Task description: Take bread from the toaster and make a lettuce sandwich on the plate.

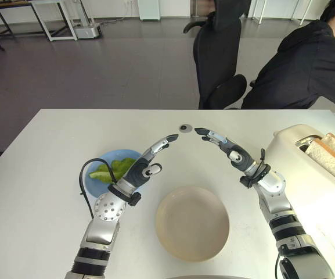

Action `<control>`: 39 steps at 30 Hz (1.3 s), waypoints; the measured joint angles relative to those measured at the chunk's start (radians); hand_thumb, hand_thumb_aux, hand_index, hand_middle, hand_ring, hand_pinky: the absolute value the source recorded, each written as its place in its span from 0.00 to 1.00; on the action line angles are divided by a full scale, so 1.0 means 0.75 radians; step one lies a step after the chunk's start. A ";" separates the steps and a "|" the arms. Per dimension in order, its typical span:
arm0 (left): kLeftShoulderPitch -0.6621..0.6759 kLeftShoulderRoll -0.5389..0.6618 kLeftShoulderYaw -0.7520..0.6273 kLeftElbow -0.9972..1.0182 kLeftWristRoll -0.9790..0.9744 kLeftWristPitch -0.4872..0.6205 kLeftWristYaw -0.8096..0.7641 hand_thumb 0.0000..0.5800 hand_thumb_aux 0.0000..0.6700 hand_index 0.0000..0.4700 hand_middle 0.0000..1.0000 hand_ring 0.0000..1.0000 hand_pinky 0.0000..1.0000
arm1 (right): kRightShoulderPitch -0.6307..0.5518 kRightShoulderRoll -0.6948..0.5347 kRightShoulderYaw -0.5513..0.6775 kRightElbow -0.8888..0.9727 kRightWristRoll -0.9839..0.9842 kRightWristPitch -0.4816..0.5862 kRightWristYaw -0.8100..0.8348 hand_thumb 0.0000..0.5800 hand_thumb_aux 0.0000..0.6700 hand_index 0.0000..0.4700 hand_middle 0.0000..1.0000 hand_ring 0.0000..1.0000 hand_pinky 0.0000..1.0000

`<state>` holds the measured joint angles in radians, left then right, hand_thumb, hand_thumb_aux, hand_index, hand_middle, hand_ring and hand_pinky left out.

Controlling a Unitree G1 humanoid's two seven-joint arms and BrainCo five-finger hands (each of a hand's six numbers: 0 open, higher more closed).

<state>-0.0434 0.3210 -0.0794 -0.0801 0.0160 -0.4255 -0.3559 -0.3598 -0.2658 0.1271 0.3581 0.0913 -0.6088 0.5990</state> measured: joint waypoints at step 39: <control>-0.043 0.007 -0.035 0.043 0.057 -0.004 -0.013 0.00 0.00 0.00 0.00 0.00 0.00 | 0.522 -1.062 -0.881 -0.290 -0.475 0.448 -0.088 0.00 0.00 0.00 0.00 0.00 0.00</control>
<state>-0.0755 0.3260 -0.1059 -0.0481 0.0584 -0.4287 -0.3658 0.0315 -1.0620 -0.5339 0.1404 -0.2648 -0.2729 0.5332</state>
